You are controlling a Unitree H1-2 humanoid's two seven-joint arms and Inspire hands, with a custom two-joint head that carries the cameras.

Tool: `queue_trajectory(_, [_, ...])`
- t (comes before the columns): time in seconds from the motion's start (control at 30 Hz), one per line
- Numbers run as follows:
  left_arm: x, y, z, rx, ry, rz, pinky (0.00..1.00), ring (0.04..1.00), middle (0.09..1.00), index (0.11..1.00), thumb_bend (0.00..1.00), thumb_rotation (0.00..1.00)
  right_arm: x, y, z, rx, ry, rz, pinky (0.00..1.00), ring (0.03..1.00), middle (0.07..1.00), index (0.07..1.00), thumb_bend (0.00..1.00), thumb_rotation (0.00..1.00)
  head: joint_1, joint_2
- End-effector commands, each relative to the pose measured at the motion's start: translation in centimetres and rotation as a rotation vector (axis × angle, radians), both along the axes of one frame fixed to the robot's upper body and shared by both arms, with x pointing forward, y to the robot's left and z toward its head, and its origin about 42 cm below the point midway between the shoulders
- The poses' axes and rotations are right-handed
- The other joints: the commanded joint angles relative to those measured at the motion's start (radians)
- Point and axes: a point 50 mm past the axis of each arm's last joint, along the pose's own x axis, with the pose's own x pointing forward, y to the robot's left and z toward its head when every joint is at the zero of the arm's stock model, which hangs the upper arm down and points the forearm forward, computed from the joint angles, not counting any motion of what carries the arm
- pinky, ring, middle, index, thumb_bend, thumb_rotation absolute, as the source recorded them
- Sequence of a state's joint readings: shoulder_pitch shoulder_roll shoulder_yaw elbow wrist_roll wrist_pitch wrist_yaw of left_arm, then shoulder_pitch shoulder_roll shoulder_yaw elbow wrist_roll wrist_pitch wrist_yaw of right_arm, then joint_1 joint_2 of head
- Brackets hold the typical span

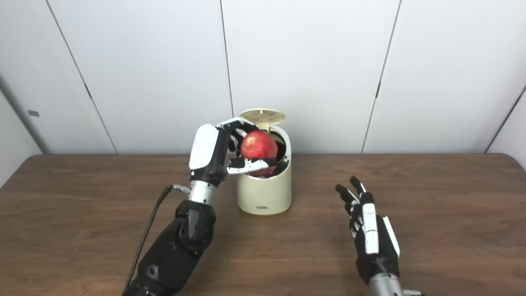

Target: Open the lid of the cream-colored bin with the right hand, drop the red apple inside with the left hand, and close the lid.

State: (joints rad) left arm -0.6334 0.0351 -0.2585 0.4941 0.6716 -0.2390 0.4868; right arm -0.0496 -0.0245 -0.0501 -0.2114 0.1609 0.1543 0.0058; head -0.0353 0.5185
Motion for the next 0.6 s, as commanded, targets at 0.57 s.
queue_trajectory(0.57, [1.24,-0.29,1.97,0.021,-0.048,0.010,0.36,0.423,0.567,0.495,0.47,0.00,0.51,0.58,1.89,-0.010,-0.090,0.022,0.98,0.925,0.859,0.945,0.59,1.00,0.002,0.001])
